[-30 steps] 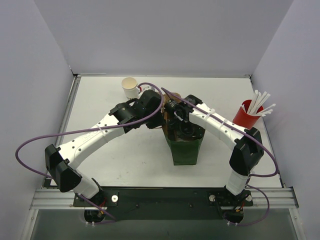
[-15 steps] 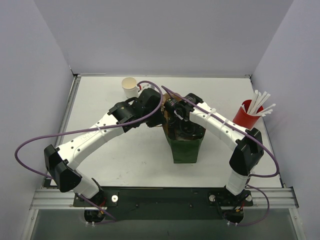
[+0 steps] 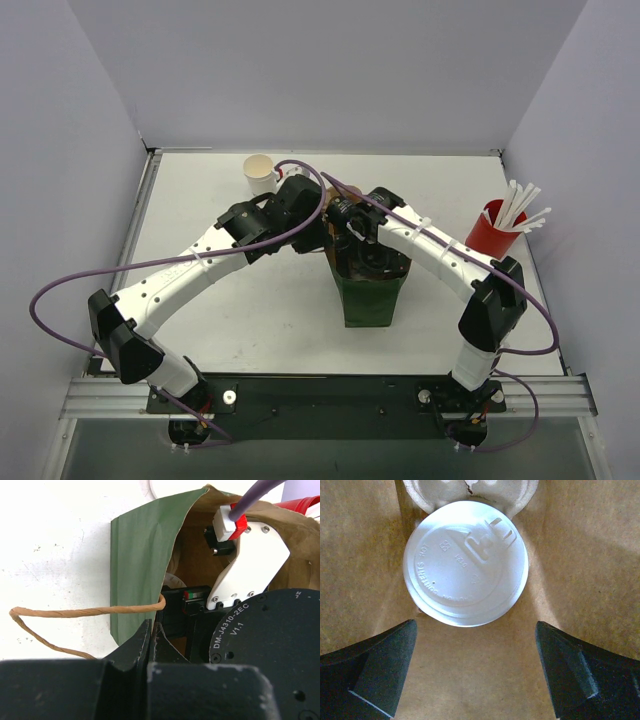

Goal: Pack the takeout coffee

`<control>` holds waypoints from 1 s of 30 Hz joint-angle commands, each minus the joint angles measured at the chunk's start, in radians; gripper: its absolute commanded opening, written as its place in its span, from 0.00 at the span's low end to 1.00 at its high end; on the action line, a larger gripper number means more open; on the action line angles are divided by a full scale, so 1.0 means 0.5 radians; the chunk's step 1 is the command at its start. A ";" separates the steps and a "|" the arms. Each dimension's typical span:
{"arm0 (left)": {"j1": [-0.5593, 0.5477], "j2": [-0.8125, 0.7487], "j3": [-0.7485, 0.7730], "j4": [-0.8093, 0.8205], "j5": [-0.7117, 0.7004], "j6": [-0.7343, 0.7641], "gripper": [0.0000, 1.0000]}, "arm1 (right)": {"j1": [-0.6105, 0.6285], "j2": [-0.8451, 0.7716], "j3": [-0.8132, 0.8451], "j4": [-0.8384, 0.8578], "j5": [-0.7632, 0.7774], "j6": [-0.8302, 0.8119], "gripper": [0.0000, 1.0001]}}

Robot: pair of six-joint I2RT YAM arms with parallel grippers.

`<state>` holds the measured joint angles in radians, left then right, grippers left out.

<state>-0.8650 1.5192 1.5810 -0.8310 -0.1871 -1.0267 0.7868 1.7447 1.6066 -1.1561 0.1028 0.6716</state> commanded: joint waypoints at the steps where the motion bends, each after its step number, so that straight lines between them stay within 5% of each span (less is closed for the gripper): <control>1: -0.010 0.042 0.078 0.002 -0.037 0.013 0.00 | 0.062 -0.108 0.100 -0.069 0.024 0.001 0.99; 30: -0.010 0.026 0.093 -0.041 -0.061 0.001 0.00 | 0.049 -0.124 0.177 -0.041 0.000 -0.018 1.00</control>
<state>-0.8650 1.5211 1.5898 -0.8330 -0.2043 -1.0267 0.7795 1.7428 1.6268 -1.1671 0.1226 0.6621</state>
